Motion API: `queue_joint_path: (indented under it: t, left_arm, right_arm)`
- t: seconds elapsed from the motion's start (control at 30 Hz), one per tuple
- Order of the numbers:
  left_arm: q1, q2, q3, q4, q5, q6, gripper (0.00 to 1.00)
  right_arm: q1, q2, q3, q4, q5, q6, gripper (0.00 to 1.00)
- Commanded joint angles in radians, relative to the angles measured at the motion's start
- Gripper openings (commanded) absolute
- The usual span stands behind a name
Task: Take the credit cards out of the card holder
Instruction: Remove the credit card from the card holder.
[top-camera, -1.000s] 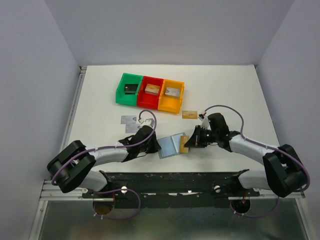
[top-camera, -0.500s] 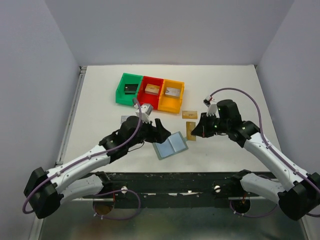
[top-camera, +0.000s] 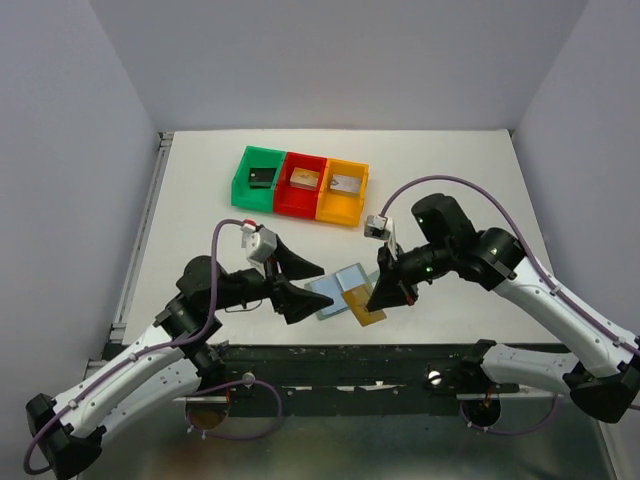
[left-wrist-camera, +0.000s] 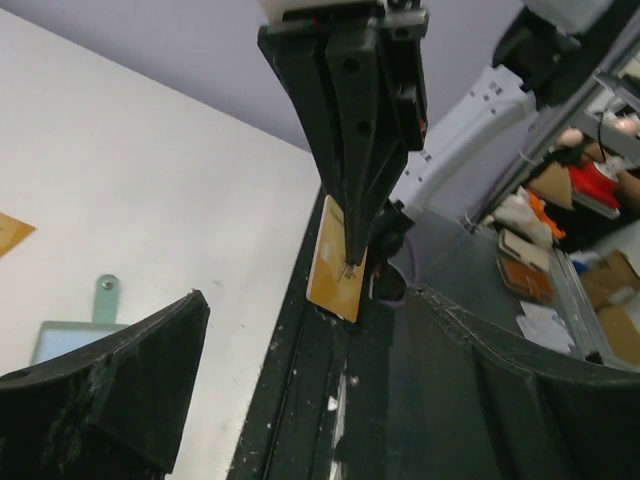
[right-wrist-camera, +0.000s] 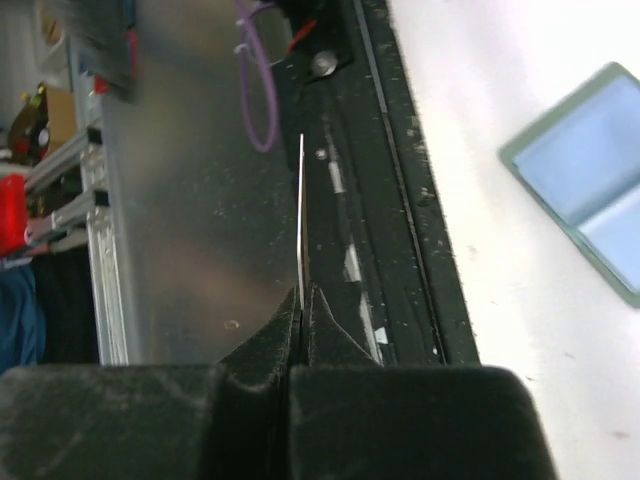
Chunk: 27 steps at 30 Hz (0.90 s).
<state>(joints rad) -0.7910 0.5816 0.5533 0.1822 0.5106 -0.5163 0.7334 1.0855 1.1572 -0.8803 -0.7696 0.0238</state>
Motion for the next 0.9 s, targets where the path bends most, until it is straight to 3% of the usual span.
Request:
queue_joint_path:
  t: [0.0,0.37,0.5,0.63,0.67,0.77,0.87]
  left_arm:
    - [0.007,0.105,0.037,0.071,0.291,-0.001,0.87]
    - [0.007,0.254,0.083,0.195,0.466,-0.08,0.56]
    - [0.007,0.271,0.071,0.24,0.496,-0.108,0.35]
    - [0.004,0.282,0.057,0.292,0.517,-0.14,0.0]
    - [0.003,0.282,0.054,0.296,0.519,-0.145,0.0]
    - [0.006,0.261,0.039,0.272,0.475,-0.133,0.0]
    - [0.042,0.178,-0.013,0.247,0.308,-0.122,0.0]
  right_arm:
    - [0.072,0.024,0.068,-0.098,-0.082,-0.094,0.0]
    - [0.136,0.057,0.131,-0.124,-0.05,-0.11,0.0]
    - [0.139,0.07,0.15,-0.134,-0.043,-0.117,0.0]
    - [0.143,0.08,0.162,-0.135,-0.036,-0.117,0.0]
    - [0.143,0.079,0.162,-0.123,-0.024,-0.107,0.03]
    - [0.141,0.039,0.147,-0.048,0.076,-0.036,0.41]
    - [0.123,-0.042,0.104,0.059,0.275,0.085,0.55]
